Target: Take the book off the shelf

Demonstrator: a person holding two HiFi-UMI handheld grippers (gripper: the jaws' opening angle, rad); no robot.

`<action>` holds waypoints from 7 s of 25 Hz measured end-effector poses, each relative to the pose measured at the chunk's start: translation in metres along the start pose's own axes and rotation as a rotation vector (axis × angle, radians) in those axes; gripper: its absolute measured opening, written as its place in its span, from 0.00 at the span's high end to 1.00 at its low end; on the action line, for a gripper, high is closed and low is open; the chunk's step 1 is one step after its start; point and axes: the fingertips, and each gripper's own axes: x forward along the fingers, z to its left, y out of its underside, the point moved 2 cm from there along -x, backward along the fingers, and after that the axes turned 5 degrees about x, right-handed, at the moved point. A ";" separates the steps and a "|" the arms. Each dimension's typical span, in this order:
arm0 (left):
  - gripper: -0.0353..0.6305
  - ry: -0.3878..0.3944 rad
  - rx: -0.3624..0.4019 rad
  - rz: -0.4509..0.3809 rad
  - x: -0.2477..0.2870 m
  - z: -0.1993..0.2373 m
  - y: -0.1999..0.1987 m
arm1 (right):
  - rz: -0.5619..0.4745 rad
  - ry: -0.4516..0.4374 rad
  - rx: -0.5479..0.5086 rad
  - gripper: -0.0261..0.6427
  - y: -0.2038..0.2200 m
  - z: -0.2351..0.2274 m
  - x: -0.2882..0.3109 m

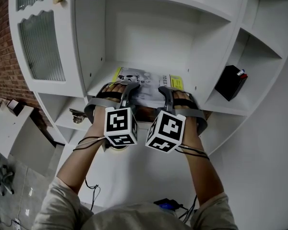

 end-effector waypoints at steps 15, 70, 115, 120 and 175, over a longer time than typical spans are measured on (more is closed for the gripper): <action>0.66 0.041 0.033 0.036 -0.002 -0.005 -0.001 | -0.044 -0.005 -0.010 0.72 0.000 0.005 -0.006; 0.80 -0.048 0.076 0.079 -0.046 -0.009 -0.014 | -0.037 0.099 -0.018 0.82 -0.002 0.014 -0.047; 0.83 -0.203 0.098 0.066 -0.133 -0.082 -0.040 | -0.017 0.222 0.013 0.84 -0.006 0.089 -0.138; 0.83 -0.117 0.101 0.067 -0.117 -0.121 -0.034 | 0.001 0.149 0.007 0.84 0.006 0.125 -0.119; 0.83 0.353 -0.053 0.042 -0.076 -0.436 0.007 | 0.129 -0.268 0.074 0.84 0.075 0.430 -0.055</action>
